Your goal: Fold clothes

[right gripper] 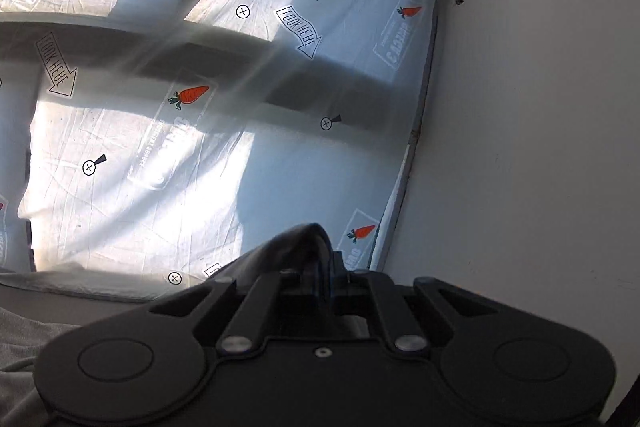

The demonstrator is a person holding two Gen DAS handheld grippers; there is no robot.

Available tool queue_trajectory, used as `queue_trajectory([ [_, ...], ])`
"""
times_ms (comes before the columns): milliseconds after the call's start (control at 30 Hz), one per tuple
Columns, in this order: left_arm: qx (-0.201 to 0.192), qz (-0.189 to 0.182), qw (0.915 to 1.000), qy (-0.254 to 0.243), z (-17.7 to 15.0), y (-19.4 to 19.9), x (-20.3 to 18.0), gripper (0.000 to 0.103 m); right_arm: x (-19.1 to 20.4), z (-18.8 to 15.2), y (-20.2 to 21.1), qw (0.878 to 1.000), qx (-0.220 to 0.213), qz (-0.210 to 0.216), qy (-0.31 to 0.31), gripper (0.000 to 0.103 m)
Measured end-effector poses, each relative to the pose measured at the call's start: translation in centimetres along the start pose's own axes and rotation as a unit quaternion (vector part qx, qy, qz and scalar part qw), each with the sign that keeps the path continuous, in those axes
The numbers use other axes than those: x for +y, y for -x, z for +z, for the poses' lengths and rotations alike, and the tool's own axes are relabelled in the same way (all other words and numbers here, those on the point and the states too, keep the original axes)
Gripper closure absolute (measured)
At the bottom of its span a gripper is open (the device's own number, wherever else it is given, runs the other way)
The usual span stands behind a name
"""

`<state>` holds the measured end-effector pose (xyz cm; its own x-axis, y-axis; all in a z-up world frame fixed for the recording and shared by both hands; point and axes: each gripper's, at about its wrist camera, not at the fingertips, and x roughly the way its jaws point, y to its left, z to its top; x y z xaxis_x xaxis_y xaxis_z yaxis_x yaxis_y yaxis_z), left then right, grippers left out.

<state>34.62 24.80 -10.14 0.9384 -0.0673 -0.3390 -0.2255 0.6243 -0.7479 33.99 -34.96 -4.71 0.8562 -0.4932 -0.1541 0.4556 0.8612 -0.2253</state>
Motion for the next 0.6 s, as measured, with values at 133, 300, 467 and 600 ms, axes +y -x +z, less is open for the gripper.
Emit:
queue_trajectory([
  [133,0.030,0.093,0.9950,0.021,-3.3,3.1,5.8,0.102,0.3,-5.9,2.0,0.996,0.081,-0.018,0.037,0.098],
  [300,0.103,0.200,0.9707,0.086,-8.4,5.1,13.8,0.102,-0.9,-13.4,1.7,0.966,0.256,-0.023,0.014,0.094],
  [467,0.136,0.225,0.9588,0.108,-12.2,5.9,16.6,0.100,-1.7,-15.6,2.4,0.952,0.306,-0.029,-0.016,0.065],
  [600,0.158,0.236,0.9561,0.074,-13.2,5.4,16.3,0.100,-1.1,-15.1,3.0,0.958,0.286,-0.011,-0.037,0.060],
])
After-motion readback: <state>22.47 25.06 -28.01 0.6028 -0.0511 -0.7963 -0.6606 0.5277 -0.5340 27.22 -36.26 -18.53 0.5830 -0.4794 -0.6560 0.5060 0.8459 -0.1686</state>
